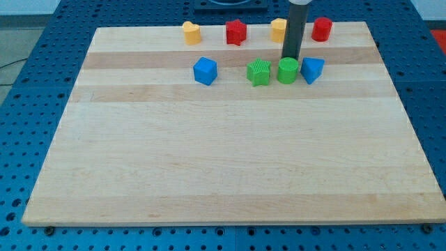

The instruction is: Move the blue triangle to the right of the green circle

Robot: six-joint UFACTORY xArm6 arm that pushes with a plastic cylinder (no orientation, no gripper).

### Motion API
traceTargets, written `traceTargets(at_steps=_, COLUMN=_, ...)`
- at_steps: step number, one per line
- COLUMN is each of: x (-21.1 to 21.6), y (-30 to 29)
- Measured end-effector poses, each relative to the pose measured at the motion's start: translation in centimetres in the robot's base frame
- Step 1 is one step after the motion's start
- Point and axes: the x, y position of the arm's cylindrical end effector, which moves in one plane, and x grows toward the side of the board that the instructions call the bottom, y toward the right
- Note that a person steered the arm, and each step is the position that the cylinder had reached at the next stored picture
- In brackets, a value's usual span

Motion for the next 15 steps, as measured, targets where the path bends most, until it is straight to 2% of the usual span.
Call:
traceTargets(at_steps=2, x=0.6, y=1.2)
traceTargets(at_steps=4, x=1.3, y=6.4)
traceTargets(at_steps=5, x=-2.0, y=11.1)
traceTargets(at_steps=6, x=5.2, y=14.8)
traceTargets(at_steps=7, x=11.0, y=11.3)
traceTargets(at_steps=8, x=8.6, y=7.2)
traceTargets(at_steps=9, x=4.3, y=7.9)
traceTargets(at_steps=10, x=5.3, y=10.3)
traceTargets(at_steps=11, x=-0.1, y=12.8)
traceTargets(at_steps=12, x=-1.9, y=7.1)
traceTargets(at_steps=13, x=-1.9, y=0.3)
traceTargets(at_steps=14, x=-1.4, y=0.3)
traceTargets(at_steps=15, x=-1.0, y=2.7)
